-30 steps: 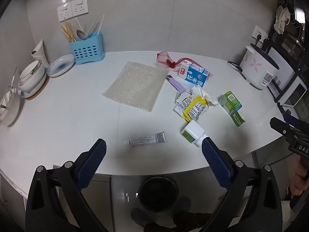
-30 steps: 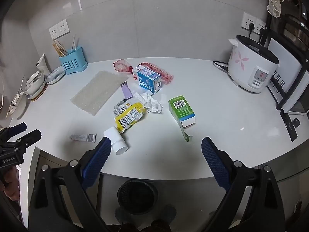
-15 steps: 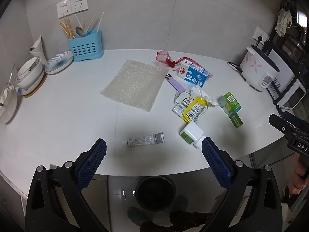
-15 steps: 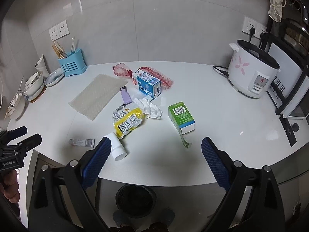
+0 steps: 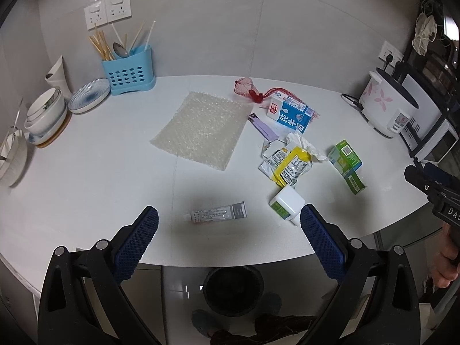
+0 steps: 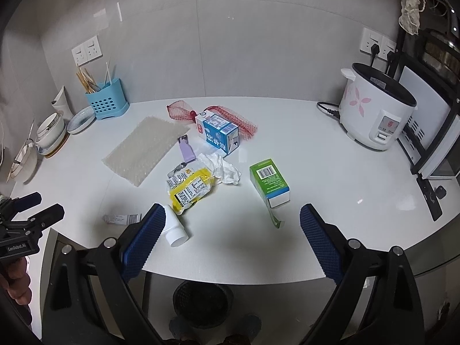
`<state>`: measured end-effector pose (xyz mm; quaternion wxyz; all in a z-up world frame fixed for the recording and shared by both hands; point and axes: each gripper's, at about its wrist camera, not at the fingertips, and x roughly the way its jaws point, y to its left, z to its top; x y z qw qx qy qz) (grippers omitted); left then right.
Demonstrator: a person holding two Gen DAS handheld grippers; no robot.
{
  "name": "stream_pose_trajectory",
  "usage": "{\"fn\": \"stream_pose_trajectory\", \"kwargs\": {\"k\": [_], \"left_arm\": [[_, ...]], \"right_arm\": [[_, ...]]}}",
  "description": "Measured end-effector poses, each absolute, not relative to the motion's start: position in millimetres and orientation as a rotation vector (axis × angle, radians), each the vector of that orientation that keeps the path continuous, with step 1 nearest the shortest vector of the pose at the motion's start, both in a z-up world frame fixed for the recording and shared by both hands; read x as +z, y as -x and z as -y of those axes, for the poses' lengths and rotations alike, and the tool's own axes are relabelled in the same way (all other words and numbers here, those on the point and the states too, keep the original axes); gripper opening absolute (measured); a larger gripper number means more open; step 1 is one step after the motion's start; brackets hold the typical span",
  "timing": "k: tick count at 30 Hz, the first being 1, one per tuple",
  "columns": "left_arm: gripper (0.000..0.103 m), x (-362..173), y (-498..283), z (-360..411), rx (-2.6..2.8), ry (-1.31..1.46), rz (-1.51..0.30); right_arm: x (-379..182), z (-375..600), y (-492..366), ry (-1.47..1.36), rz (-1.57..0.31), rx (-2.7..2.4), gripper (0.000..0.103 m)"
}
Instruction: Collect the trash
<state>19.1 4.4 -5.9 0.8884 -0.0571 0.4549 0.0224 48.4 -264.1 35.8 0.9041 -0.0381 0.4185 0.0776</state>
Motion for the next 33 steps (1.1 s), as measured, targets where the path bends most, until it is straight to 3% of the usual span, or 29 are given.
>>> {"fn": "stream_pose_trajectory", "kwargs": {"k": [33], "left_arm": [[0.097, -2.0, -16.7, -6.5, 0.062, 0.136, -0.926]], "right_arm": [[39.7, 260.8, -51.9, 0.075, -0.864, 0.18, 0.091]]}}
